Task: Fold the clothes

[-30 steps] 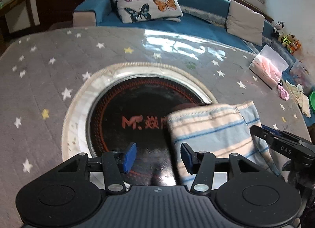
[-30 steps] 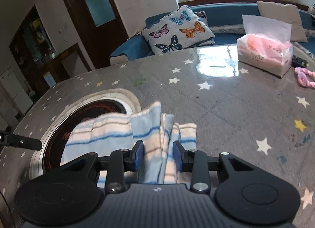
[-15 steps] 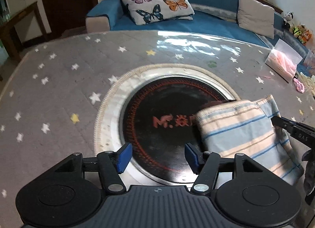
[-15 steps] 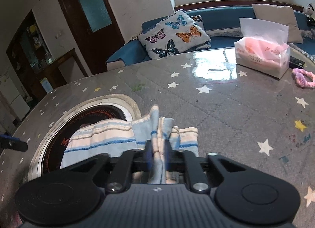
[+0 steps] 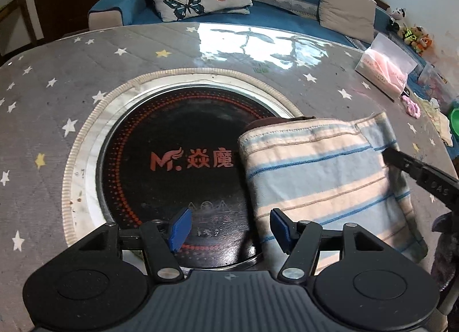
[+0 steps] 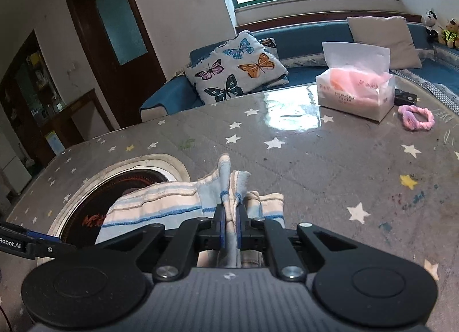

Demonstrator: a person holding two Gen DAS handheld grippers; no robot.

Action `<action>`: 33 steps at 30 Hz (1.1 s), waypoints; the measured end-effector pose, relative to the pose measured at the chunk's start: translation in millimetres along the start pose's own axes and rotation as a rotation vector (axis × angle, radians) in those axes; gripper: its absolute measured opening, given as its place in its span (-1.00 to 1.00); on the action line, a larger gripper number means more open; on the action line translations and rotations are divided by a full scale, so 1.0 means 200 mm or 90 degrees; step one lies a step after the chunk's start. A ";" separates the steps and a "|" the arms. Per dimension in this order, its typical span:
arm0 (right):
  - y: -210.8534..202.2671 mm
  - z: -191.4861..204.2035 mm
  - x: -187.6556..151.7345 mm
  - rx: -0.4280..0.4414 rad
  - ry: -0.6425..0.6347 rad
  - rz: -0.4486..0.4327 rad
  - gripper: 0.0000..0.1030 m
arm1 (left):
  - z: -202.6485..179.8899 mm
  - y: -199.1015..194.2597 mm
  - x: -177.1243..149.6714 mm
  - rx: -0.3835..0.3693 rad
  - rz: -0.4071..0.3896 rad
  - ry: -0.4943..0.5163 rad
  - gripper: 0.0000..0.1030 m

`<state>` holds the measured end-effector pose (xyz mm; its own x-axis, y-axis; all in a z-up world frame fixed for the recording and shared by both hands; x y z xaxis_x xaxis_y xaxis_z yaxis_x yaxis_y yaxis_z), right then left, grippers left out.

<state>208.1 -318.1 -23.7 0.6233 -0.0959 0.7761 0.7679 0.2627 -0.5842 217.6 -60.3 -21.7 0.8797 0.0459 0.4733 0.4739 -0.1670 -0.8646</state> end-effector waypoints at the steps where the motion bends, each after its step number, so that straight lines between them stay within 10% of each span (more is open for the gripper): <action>1: -0.01 0.00 0.01 0.002 0.000 -0.004 -0.87 | 0.00 0.00 0.00 -0.001 0.000 -0.001 0.24; 13: 0.03 -0.15 -0.03 -0.047 0.073 0.008 -0.80 | -0.06 0.07 0.05 0.008 -0.011 0.004 0.25; 33: 0.12 -0.02 0.02 -0.026 -0.034 0.021 -0.80 | -0.13 0.30 0.20 0.008 -0.052 0.016 0.04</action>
<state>230.8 -315.7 -35.3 0.6403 -0.0363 0.7673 0.7533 0.2250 -0.6180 280.3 -94.5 -51.2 0.8370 0.0340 0.5462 0.5445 -0.1511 -0.8250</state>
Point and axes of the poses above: each gripper's, at about its wrist camera, not at the fingertips, and y roughly the way its jaws point, z to its left, x to its top, the point moved 5 cm from there along y, roughly the way its jaws point, and after that the axes turned 4 degrees about -y, right-handed, at the moved point
